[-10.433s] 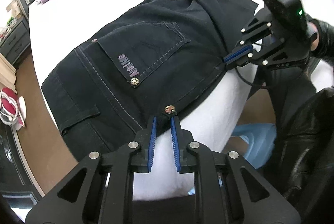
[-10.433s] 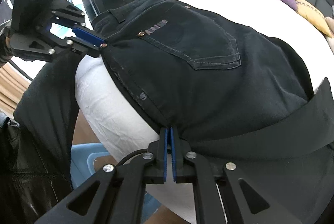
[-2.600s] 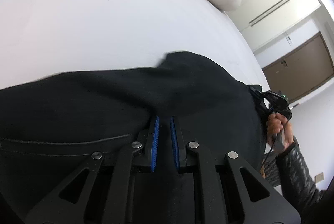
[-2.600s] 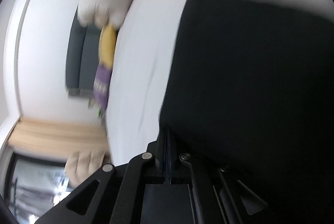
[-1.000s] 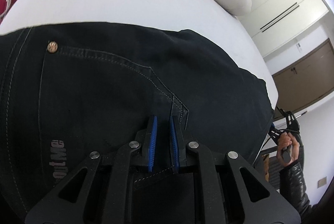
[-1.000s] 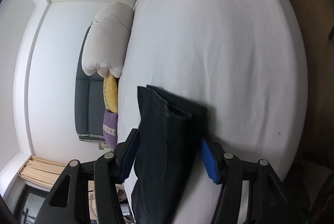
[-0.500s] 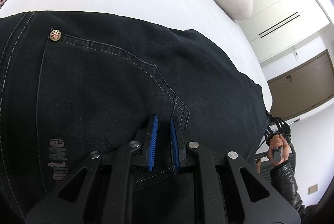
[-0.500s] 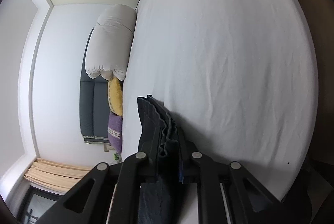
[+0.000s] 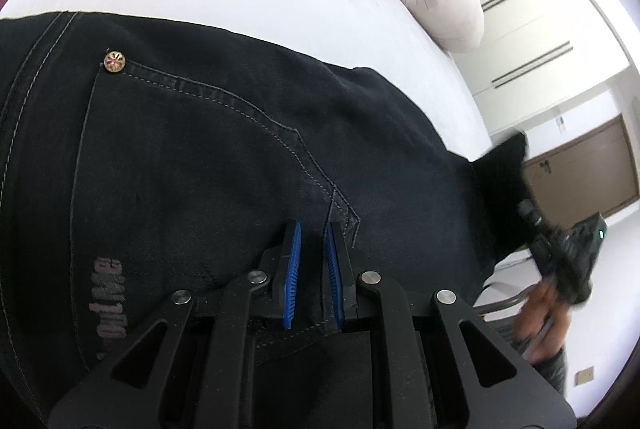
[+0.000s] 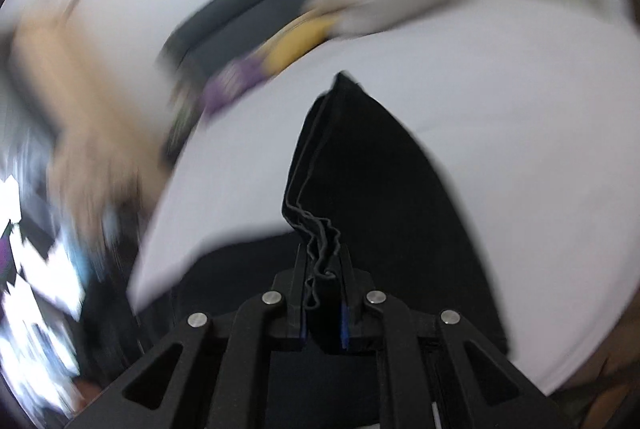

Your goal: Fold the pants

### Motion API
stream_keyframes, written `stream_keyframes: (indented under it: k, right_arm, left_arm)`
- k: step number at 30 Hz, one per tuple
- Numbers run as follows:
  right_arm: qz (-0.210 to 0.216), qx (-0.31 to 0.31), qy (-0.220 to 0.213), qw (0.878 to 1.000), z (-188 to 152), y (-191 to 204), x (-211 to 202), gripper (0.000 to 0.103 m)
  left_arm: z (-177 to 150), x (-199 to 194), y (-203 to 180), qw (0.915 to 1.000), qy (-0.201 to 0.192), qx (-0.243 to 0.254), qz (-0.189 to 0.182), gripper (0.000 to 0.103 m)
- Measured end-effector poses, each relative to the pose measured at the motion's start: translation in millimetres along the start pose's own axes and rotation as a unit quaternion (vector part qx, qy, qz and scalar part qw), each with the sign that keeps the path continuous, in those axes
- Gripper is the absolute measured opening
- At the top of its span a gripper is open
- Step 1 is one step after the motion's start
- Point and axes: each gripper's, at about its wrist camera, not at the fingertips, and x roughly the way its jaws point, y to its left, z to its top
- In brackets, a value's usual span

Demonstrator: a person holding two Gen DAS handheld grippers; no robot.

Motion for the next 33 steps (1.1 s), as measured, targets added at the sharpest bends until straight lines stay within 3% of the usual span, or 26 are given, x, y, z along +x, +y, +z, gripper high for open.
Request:
stream_keyframes:
  k: [2, 4, 6, 8, 9, 10, 14, 19, 20, 21, 22, 24, 28, 33]
  right_arm:
    - [-0.008, -0.076, 0.05, 0.996, -27.8, 45.9, 30.1, 0.012]
    - [-0.043, -0.14, 0.094, 0.985, -57.2, 74.0, 64.4, 0.013]
    - [-0.085, -0.194, 0.09, 0.973, -76.8, 87.9, 74.0, 0.013]
    - [-0.093, -0.203, 0.081, 0.971, -75.7, 90.6, 68.3, 0.013]
    - [-0.094, -0.204, 0.075, 0.971, -73.8, 91.4, 63.2, 0.013]
    - [-0.097, -0.211, 0.065, 0.971, -71.3, 94.6, 57.8, 0.013]
    - [-0.084, -0.235, 0.029, 0.968, -66.1, 116.9, 31.2, 0.013]
    - [-0.06, -0.256, 0.024, 0.964, -71.7, 149.1, 32.9, 0.013]
    - [-0.057, -0.259, 0.029, 0.964, -73.9, 153.0, 33.9, 0.013]
    - [-0.051, -0.26, 0.034, 0.964, -76.4, 155.7, 34.8, 0.013]
    - [-0.046, -0.26, 0.037, 0.964, -78.3, 157.8, 36.1, 0.013]
    - [-0.036, -0.264, 0.04, 0.963, -76.7, 166.0, 34.8, 0.013]
    - [-0.019, -0.294, 0.04, 0.955, -77.9, 187.1, 34.1, 0.013]
    - [0.001, -0.309, 0.047, 0.95, -83.8, 199.6, 37.6, 0.013]
  left_arm:
    - [1.4, -2.4, -3.5, 0.9998, 0.006, -0.008, -0.017, 0.013]
    - [3.2, -3.2, -9.1, 0.9993, 0.011, -0.011, -0.033, 0.013]
    - [6.2, -3.1, -16.6, 0.9983, 0.015, -0.016, -0.053, 0.015]
    - [10.2, 0.9, -24.5, 0.9965, 0.019, -0.025, -0.077, 0.037]
    - [12.2, 3.7, -27.8, 0.9957, 0.02, -0.031, -0.085, 0.067]
    - [14.2, 5.9, -31.6, 0.9948, 0.018, -0.038, -0.093, 0.086]
    - [25.1, 22.5, -54.4, 0.9889, 0.045, -0.048, -0.133, 0.089]
    - [33.6, 41.4, -68.5, 0.9885, 0.089, -0.024, -0.12, 0.089]
    - [34.7, 43.7, -67.3, 0.9885, 0.097, -0.021, -0.114, 0.088]
    - [35.3, 45.0, -64.9, 0.9888, 0.102, -0.022, -0.107, 0.079]
    - [35.6, 46.5, -60.8, 0.9883, 0.109, -0.022, -0.105, 0.055]
    - [33.2, 49.3, -57.0, 0.9868, 0.126, -0.02, -0.1, 0.022]
    - [35.7, 35.5, -47.2, 0.988, 0.116, -0.007, -0.101, 0.007]
    - [38.1, 8.1, -33.3, 0.9909, 0.099, 0.009, -0.091, 0.006]
